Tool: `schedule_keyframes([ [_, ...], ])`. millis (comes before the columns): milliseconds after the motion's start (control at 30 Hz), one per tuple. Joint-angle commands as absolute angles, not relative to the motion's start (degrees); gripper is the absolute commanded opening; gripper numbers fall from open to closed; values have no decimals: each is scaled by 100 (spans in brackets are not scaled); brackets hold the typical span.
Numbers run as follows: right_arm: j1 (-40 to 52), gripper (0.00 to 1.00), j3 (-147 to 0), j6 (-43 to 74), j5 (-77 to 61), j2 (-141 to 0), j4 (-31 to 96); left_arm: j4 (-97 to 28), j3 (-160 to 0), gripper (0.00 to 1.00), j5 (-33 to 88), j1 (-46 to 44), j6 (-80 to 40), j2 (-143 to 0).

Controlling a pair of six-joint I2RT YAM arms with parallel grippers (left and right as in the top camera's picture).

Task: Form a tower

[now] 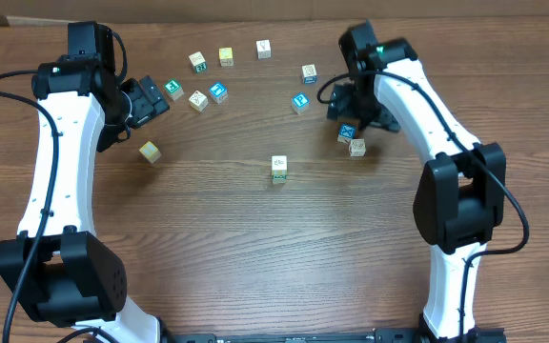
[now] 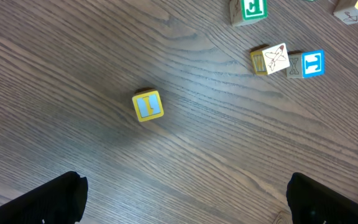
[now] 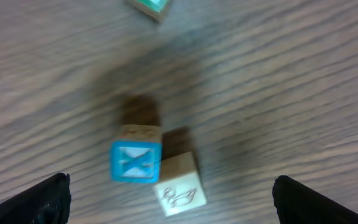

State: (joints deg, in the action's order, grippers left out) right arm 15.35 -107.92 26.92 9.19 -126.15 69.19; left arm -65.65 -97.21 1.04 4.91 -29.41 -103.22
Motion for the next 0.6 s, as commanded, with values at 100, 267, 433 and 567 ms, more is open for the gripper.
schedule_keyframes([
  [100,1481,100,-10064,2670,871,-12519,6375,-6578,-9723,100,67,482,-2829,-10390],
  [267,1487,100,-9808,2670,871,-12521,6132,-6578,-9723,100,67,482,-2829,-10390],
  [433,1487,99,-9784,2663,873,-12521,6160,-6578,-9723,100,67,482,-2829,-10390],
  [567,1487,82,-9784,2648,873,-12521,6200,-6578,-9723,100,67,482,-2829,-10390],
])
